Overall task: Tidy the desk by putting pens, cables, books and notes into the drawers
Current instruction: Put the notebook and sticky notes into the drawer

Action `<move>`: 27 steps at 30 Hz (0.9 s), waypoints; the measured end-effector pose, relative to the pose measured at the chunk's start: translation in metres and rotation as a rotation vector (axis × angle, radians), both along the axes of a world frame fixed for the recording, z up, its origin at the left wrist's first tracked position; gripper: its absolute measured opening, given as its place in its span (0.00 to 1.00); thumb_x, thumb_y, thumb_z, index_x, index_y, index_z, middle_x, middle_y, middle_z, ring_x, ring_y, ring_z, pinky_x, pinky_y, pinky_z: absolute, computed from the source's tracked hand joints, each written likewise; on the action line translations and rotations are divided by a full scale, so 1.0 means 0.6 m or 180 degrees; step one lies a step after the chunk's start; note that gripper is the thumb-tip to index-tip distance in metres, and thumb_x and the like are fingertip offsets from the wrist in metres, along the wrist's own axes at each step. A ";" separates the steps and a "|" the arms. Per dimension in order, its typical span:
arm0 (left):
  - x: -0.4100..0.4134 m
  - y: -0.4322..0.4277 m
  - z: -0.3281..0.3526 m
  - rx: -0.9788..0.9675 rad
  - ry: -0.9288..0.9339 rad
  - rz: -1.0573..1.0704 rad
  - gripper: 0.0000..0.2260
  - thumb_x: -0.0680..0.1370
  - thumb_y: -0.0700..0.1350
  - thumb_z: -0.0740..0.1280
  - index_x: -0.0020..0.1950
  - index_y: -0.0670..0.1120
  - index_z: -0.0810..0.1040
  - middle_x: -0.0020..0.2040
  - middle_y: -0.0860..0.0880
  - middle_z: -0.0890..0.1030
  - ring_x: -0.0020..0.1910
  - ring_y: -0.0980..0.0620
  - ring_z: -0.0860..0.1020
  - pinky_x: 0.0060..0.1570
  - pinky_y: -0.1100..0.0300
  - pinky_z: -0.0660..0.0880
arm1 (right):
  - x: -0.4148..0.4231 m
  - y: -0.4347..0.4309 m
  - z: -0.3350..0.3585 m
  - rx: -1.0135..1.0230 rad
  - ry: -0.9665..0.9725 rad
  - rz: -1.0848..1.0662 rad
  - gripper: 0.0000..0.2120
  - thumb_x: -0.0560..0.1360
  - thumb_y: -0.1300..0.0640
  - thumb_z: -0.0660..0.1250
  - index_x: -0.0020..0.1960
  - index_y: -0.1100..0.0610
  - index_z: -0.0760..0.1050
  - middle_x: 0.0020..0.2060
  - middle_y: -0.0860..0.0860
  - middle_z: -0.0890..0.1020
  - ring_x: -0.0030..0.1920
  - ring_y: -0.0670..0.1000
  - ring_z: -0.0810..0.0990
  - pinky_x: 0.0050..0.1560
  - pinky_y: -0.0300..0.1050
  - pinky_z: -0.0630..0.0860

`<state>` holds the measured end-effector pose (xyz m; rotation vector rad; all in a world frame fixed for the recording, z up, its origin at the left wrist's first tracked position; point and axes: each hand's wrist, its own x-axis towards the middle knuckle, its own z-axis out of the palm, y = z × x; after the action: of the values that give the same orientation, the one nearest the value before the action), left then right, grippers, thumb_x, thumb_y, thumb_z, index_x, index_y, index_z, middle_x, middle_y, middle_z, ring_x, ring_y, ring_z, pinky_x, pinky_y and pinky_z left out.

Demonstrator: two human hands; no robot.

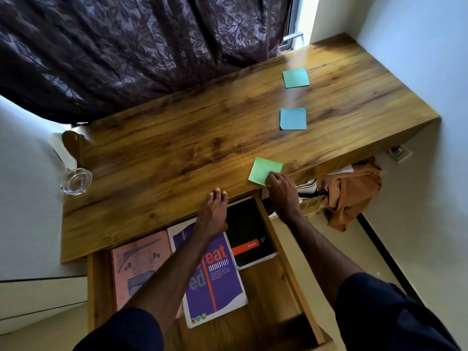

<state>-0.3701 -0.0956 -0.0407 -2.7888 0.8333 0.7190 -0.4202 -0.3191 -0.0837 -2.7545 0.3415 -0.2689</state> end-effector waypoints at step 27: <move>-0.323 0.165 -0.111 -0.1276 0.0935 0.1338 0.13 0.77 0.35 0.67 0.61 0.42 0.79 0.68 0.45 0.74 0.69 0.46 0.71 0.68 0.57 0.67 | -0.366 0.182 -0.125 -0.0027 0.2398 0.1025 0.26 0.55 0.54 0.79 0.41 0.58 0.65 0.28 0.53 0.74 0.25 0.52 0.74 0.24 0.41 0.68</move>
<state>-0.5640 0.0032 -0.1074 -3.3243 0.4664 1.1640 -0.6395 -0.2101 -0.1585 -2.7529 0.0651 0.8614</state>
